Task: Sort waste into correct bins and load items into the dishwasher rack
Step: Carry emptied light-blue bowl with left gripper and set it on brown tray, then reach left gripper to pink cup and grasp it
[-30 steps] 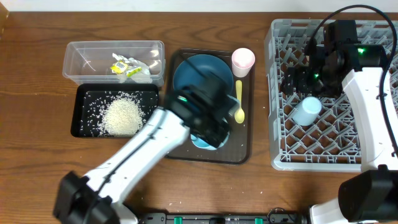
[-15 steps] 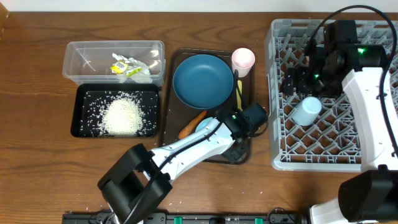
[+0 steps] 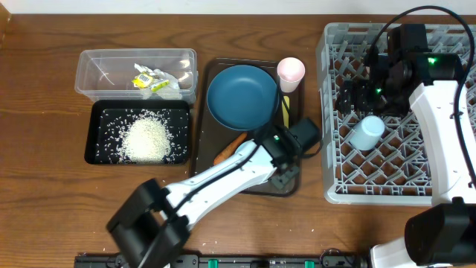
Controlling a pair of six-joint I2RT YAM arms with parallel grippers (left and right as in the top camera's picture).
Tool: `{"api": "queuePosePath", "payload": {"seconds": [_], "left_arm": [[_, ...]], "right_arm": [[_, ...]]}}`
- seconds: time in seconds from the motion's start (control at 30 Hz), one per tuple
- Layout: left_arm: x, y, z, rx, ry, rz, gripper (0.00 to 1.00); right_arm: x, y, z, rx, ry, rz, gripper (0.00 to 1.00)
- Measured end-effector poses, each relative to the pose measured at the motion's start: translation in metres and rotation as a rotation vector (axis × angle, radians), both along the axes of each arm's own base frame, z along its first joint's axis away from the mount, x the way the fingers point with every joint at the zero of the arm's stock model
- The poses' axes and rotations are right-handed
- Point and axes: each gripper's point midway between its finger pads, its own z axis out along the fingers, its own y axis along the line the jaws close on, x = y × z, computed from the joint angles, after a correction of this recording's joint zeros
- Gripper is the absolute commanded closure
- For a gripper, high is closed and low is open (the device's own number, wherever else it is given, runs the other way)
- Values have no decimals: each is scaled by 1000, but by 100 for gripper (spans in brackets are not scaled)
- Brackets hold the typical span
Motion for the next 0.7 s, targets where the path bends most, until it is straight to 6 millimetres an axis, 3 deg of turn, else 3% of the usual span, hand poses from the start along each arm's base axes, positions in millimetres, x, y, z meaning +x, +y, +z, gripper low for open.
{"api": "queuePosePath", "payload": {"seconds": [0.13, 0.27, 0.5, 0.7], "left_arm": [[18, -1, 42, -99, -82, 45, 43], [42, 7, 83, -176, -161, 110, 30], [82, 20, 137, -258, -253, 198, 21], [113, 35, 169, -316, -330, 269, 12]], "right_arm": [[0, 0, 0, 0, 0, 0, 3], [0, 0, 0, 0, 0, 0, 3], [2, 0, 0, 0, -7, 0, 3], [2, 0, 1, 2, -10, 0, 5]]}}
